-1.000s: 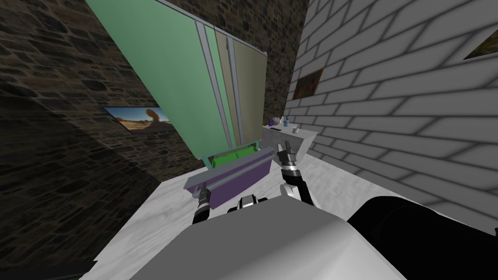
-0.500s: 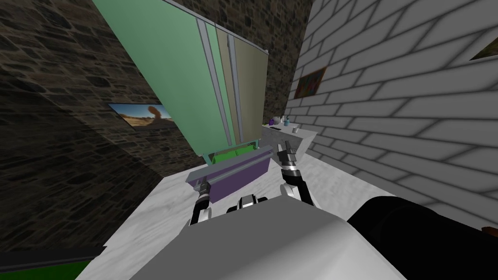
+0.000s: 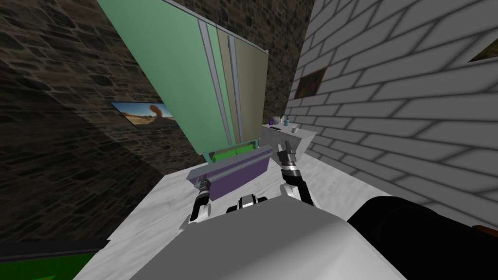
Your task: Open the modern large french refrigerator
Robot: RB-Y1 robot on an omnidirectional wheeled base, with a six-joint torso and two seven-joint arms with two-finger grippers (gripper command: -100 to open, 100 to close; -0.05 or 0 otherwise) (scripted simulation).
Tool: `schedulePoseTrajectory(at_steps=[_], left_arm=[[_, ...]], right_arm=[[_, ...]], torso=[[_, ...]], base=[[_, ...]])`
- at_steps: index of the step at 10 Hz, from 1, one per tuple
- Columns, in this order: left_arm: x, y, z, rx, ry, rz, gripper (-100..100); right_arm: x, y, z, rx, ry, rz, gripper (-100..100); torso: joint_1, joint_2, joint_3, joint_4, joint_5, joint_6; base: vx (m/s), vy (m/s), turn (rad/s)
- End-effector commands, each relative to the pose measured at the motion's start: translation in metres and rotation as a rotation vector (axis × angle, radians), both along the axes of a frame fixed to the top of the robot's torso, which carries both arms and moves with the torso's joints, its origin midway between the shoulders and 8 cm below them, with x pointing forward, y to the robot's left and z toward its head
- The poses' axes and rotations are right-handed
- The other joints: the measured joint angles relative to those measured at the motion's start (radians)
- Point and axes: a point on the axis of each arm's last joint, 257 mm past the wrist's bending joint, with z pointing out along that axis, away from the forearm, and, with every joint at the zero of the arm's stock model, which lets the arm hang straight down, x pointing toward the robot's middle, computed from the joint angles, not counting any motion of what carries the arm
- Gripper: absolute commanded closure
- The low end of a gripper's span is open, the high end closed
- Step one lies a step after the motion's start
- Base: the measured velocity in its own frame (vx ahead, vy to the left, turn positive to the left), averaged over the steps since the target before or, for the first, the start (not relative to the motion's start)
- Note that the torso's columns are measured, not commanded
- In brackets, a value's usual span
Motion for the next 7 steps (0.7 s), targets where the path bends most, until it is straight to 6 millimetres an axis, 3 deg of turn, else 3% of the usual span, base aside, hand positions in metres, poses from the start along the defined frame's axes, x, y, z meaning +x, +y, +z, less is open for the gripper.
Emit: schedulePoseTrajectory(at_steps=[1,2,7], left_arm=[[0.002,0.001,0.003,0.002,0.001,-0.001,-100],[0.001,0.001,-0.001,-0.002,0.011,0.000,0],[-0.007,-0.001,-0.015,-0.014,0.043,0.004,0]], right_arm=[[0.000,0.000,0.000,0.000,0.000,0.000,0],[0.000,0.000,0.000,0.000,0.000,0.000,0],[0.000,0.000,0.000,0.000,0.000,0.000,0]], torso=[[-0.001,0.002,0.001,0.001,-0.001,-0.001],[0.000,0.001,0.001,-0.002,0.002,0.000],[0.006,-0.008,-0.004,-0.008,0.007,0.001]], base=[[0.000,0.000,0.000],[0.000,0.000,0.000],[0.000,0.000,0.000]])
